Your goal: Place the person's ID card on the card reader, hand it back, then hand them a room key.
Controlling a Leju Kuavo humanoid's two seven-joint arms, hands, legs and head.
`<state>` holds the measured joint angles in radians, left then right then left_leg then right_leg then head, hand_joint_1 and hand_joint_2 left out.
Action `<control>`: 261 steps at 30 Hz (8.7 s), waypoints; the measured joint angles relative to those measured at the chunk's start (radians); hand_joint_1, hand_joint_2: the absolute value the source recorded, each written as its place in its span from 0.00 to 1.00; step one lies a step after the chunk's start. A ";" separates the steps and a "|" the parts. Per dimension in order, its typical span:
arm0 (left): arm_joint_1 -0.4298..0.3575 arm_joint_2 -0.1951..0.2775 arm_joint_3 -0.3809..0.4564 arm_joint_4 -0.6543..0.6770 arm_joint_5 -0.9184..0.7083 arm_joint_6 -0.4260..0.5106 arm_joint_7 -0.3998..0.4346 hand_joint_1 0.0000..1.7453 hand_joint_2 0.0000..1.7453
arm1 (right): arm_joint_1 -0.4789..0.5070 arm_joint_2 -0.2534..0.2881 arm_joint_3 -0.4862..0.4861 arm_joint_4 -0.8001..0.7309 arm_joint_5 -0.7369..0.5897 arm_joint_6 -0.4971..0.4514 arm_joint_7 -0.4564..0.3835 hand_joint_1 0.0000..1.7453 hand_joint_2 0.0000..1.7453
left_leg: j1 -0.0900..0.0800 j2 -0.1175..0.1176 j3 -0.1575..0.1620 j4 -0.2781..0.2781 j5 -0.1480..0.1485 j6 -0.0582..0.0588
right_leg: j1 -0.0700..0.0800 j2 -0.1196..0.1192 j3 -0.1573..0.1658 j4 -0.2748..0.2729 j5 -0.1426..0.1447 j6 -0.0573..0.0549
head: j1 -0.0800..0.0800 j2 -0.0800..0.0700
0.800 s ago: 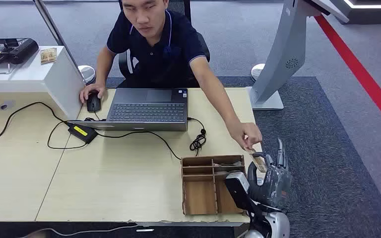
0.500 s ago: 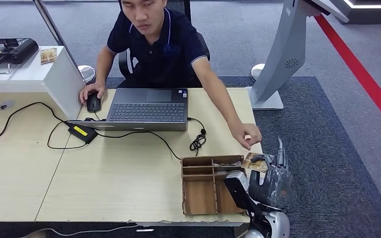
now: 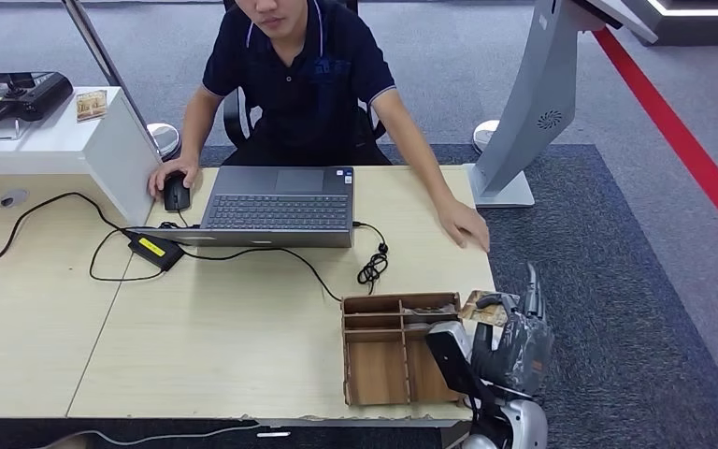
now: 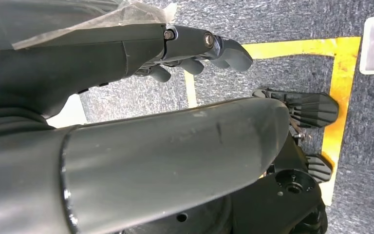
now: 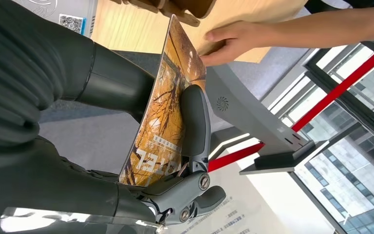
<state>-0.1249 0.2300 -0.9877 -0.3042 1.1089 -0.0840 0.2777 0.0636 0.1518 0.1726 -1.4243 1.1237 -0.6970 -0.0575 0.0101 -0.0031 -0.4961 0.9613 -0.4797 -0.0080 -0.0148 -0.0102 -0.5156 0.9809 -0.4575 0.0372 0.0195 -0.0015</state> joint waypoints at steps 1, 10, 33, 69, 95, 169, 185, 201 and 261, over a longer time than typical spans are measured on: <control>0.000 0.000 0.000 0.000 0.000 0.000 0.000 0.00 0.00 | 0.002 -0.003 -0.001 0.001 0.003 0.000 0.005 1.00 1.00 | 0.000 0.000 0.000 0.000 0.000 0.000 | 0.000 0.000 0.000 0.000 0.000 0.000 | 0.000 0.000; 0.000 0.002 0.000 0.000 0.001 0.002 0.000 0.00 0.00 | 0.022 -0.039 -0.035 0.035 0.035 0.000 0.053 1.00 1.00 | 0.000 0.000 0.000 0.000 0.000 0.000 | 0.000 0.000 0.000 0.000 0.000 0.000 | 0.000 0.000; 0.000 0.002 0.000 0.000 0.013 0.008 0.000 0.00 0.00 | 0.040 -0.135 -0.049 0.271 0.081 -0.001 0.180 1.00 1.00 | 0.000 0.000 0.002 0.000 0.000 0.000 | 0.000 0.000 0.001 -0.001 0.000 0.000 | 0.000 0.000; 0.000 0.003 -0.001 0.000 -0.003 -0.002 0.000 0.00 0.00 | -0.017 -0.039 -0.097 0.161 0.048 -0.005 -0.120 1.00 1.00 | 0.000 0.001 0.005 0.000 0.000 0.000 | 0.000 0.001 0.005 0.000 0.001 -0.001 | 0.000 0.000; -0.003 0.005 -0.007 0.001 -0.041 -0.021 0.000 0.00 0.00 | -0.123 0.094 0.084 -0.095 -0.040 -0.002 -0.239 1.00 1.00 | 0.001 0.001 0.003 0.000 0.000 -0.001 | 0.001 0.001 0.004 0.000 0.001 -0.001 | 0.000 0.000; -0.001 0.009 -0.017 0.002 -0.002 -0.002 0.000 0.00 0.00 | -0.150 -0.402 0.570 -0.179 0.028 0.078 0.476 0.00 1.00 | 0.001 0.001 0.001 0.000 0.000 -0.001 | 0.001 0.001 0.001 0.000 0.001 -0.001 | 0.000 0.000; -0.001 0.009 0.000 0.002 0.000 -0.003 0.000 0.00 0.00 | -0.150 -0.449 0.608 -0.193 0.193 0.127 0.497 0.00 1.00 | 0.001 0.001 0.001 0.000 0.000 -0.001 | 0.001 0.001 0.001 0.000 0.001 -0.001 | 0.000 0.000; -0.002 0.011 0.000 0.002 -0.015 -0.013 0.000 0.00 0.00 | -0.182 -0.419 0.625 -0.075 0.175 0.051 0.467 0.00 1.00 | 0.001 0.001 0.001 0.000 0.000 -0.001 | 0.001 0.001 0.001 0.000 0.001 -0.001 | 0.000 0.000; -0.002 0.025 -0.002 0.003 -0.053 -0.035 -0.016 0.00 0.00 | -0.237 -0.336 0.516 0.160 0.203 0.017 0.399 0.00 1.00 | 0.001 0.001 0.001 0.000 0.000 -0.001 | 0.001 0.001 0.001 0.000 0.001 -0.001 | 0.000 0.000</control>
<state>-0.1269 0.2555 -0.9899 -0.3014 1.0564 -0.1187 0.2617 -0.1730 -0.1840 0.6884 -1.2640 1.3265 -0.6804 0.3416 0.0110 -0.0024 -0.4953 0.9614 -0.4798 -0.0088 -0.0137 -0.0090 -0.5147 0.9810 -0.4569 0.0360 0.0196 -0.0015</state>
